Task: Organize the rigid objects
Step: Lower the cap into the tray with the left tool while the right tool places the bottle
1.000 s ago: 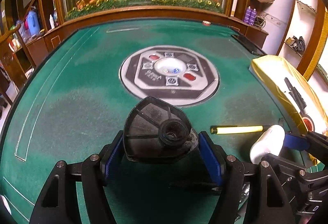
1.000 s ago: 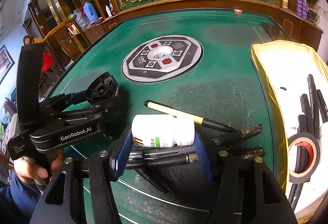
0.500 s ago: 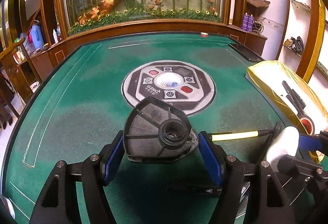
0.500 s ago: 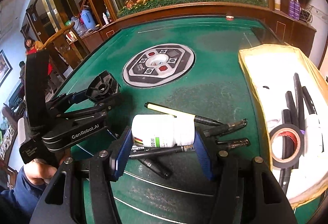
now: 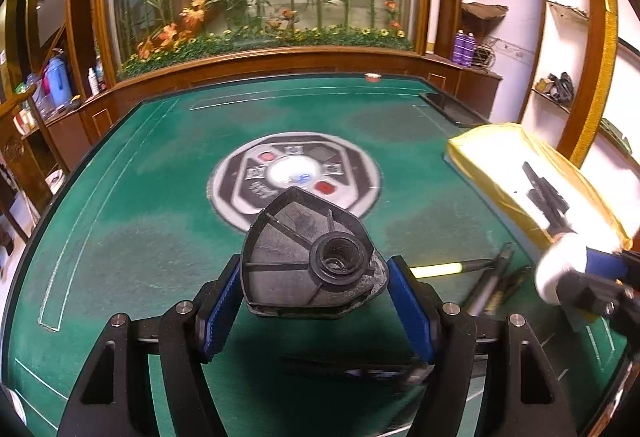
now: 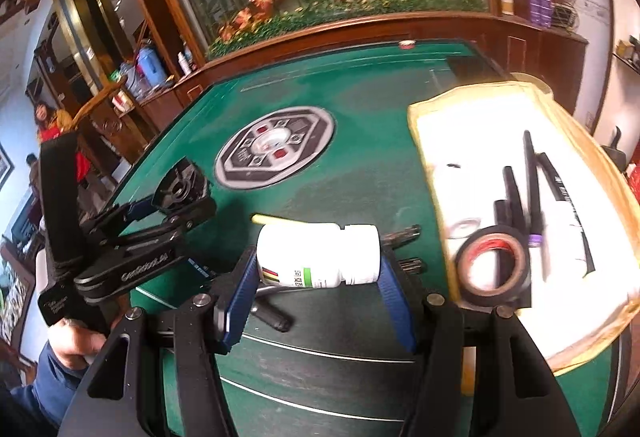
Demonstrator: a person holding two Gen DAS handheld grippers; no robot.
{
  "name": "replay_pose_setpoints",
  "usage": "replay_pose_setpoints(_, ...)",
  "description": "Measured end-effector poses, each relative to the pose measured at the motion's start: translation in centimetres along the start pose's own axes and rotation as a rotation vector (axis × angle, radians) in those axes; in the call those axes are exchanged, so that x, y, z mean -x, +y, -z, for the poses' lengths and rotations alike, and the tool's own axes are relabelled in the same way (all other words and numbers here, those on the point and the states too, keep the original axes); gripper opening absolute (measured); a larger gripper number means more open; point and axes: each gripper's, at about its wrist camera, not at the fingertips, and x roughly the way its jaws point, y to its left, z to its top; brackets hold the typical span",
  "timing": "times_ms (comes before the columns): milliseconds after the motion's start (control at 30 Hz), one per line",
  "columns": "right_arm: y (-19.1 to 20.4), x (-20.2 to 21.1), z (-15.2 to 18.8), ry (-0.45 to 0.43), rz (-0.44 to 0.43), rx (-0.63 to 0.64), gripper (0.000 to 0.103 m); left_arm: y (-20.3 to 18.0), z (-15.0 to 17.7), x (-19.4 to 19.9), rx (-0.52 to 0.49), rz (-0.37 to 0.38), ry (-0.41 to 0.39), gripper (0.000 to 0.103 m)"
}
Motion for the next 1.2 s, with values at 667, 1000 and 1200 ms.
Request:
replay_pose_setpoints(667, -12.1, 4.5, -3.6, -0.054, 0.124, -0.195, 0.058, -15.3, -3.8, -1.0, -0.164, 0.271, 0.104, 0.074)
replay_pose_setpoints(1000, -17.3, -0.6, -9.2, 0.062, 0.159, -0.254, 0.058, -21.3, -6.9, -6.3, -0.165, 0.338, 0.210, 0.074)
replay_pose_setpoints(1200, -18.8, -4.4, -10.8, 0.135, 0.163, -0.264, 0.058, -23.4, -6.7, -8.1, -0.189, 0.322, 0.220, 0.074)
